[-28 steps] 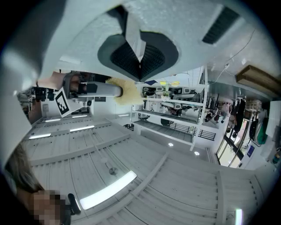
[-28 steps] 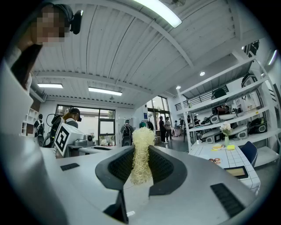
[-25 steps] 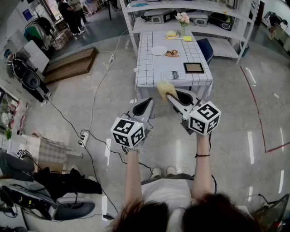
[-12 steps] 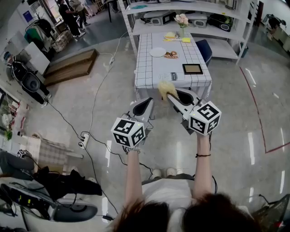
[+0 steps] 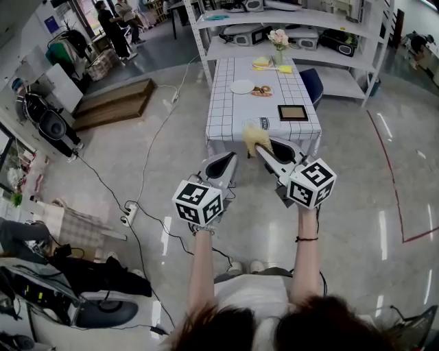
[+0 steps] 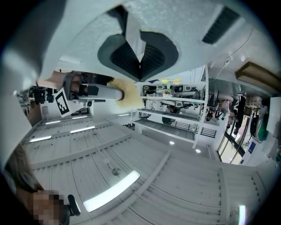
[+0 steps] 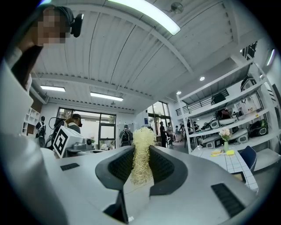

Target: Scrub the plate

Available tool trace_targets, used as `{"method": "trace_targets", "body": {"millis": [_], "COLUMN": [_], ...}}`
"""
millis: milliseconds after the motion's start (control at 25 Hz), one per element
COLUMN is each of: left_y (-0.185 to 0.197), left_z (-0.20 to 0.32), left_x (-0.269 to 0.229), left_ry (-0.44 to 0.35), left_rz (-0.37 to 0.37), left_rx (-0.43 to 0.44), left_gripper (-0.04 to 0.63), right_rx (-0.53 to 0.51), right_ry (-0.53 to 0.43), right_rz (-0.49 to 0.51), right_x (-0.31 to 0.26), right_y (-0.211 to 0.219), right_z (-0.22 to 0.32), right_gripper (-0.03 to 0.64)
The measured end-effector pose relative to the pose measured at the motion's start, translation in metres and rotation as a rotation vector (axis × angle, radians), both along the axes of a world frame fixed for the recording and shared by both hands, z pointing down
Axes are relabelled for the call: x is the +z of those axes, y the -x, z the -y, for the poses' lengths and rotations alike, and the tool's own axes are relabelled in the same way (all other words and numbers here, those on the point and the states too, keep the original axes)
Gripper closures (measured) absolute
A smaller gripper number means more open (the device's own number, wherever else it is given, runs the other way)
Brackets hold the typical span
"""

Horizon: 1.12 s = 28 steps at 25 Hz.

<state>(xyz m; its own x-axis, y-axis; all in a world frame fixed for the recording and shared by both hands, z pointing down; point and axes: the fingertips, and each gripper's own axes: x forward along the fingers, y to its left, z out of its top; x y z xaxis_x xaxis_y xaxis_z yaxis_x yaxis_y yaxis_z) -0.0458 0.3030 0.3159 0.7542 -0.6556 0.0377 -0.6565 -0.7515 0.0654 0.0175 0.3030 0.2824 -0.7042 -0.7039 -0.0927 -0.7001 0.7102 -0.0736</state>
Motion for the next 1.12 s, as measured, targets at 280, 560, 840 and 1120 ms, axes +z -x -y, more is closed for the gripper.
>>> {"method": "trace_targets", "body": {"millis": [280, 560, 840, 1120], "left_y": [0.006, 0.012, 0.019, 0.033], "left_z": [-0.009, -0.005, 0.011, 0.050], "left_x": [0.006, 0.002, 0.005, 0.011], "left_ry": [0.013, 0.009, 0.012, 0.015], "left_rz": [-0.018, -0.024, -0.020, -0.044], "left_rx": [-0.059, -0.086, -0.093, -0.078], "left_gripper": [0.584, 0.584, 0.584, 0.584], "right_rx": [-0.045, -0.073, -0.060, -0.029], "right_ry": [0.019, 0.020, 0.028, 0.031], "right_rz": [0.030, 0.043, 0.073, 0.077], "right_x": [0.010, 0.009, 0.012, 0.016], "right_y": [0.004, 0.010, 0.011, 0.012], "right_z": [-0.002, 0.003, 0.021, 0.060], "right_gripper": [0.543, 0.543, 0.541, 0.543]}}
